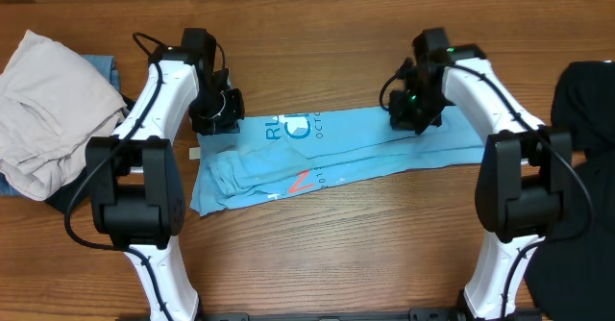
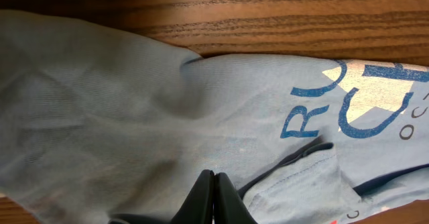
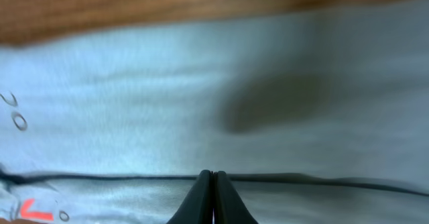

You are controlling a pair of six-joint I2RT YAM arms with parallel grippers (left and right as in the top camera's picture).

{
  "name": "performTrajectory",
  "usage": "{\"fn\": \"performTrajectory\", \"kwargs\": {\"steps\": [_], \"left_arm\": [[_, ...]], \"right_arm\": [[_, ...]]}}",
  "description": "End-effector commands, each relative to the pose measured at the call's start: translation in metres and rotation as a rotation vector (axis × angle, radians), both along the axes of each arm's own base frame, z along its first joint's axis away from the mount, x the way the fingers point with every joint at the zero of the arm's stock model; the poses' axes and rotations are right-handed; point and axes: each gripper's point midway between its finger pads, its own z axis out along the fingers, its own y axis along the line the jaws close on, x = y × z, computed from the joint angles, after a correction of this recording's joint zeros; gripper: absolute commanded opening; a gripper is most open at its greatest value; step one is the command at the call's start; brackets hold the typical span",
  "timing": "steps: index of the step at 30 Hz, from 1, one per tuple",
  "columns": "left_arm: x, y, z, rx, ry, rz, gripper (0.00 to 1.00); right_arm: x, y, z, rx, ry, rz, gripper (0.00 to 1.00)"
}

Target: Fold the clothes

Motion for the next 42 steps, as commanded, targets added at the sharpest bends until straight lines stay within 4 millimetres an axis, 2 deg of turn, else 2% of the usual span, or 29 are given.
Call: {"fn": "performTrajectory", "kwargs": {"steps": [1,4,6,9,14,17,20,21,23,28,29,31,33,37,39,42], "left_arm": [[-0.002,-0.009,0.000,-0.005,0.004,-0.003,0.04],[-0.003,-0.010,0.000,-0.004,0.007,-0.007,0.04],[-0.003,-0.011,0.000,-0.005,0.008,-0.009,0.04],[-0.007,-0.011,0.000,-0.003,0.022,-0.009,0.04],[-0.007,-0.011,0.000,-0.003,0.023,-0.009,0.04],[-0.008,-0.010,0.000,-0.002,0.025,-0.009,0.05],[-0.008,-0.010,0.000,0.001,0.023,-0.014,0.05],[-0.008,-0.011,0.000,0.001,0.023,-0.017,0.05],[-0.008,-0.012,0.000,0.001,0.023,-0.019,0.05],[-0.006,-0.013,0.000,-0.003,0.013,-0.023,0.04],[-0.007,-0.020,0.002,-0.031,0.015,-0.029,0.04],[-0.014,-0.034,0.004,-0.075,0.039,-0.048,0.04],[-0.034,-0.038,0.005,-0.063,0.117,-0.063,0.04],[-0.063,-0.033,0.007,-0.027,0.229,-0.100,0.04],[-0.076,-0.030,0.002,-0.010,0.276,-0.100,0.04],[-0.085,-0.028,-0.022,-0.009,0.282,-0.099,0.04]], "right_arm": [[-0.012,0.003,-0.019,0.015,0.011,0.027,0.04],[-0.018,0.002,-0.033,0.016,0.008,0.027,0.04],[-0.021,0.002,-0.036,0.015,0.018,0.027,0.04],[-0.038,-0.001,-0.034,0.005,0.089,0.022,0.04],[-0.054,-0.003,-0.027,-0.005,0.148,0.022,0.04],[-0.059,-0.018,-0.030,-0.095,0.179,-0.033,0.04],[-0.072,-0.022,-0.028,-0.119,0.233,-0.041,0.04],[-0.076,-0.033,-0.029,-0.184,0.251,-0.075,0.04],[-0.078,-0.047,-0.029,-0.271,0.257,-0.114,0.04],[-0.071,-0.043,-0.030,-0.249,0.235,-0.127,0.04],[-0.071,-0.043,-0.030,-0.248,0.234,-0.127,0.04],[-0.070,-0.042,-0.030,-0.247,0.228,-0.128,0.04],[-0.069,-0.041,-0.031,-0.240,0.226,-0.128,0.04],[-0.065,-0.041,-0.031,-0.236,0.210,-0.130,0.04],[-0.066,-0.037,-0.031,-0.217,0.215,-0.131,0.04],[-0.066,-0.036,-0.031,-0.207,0.217,-0.131,0.04]]}}
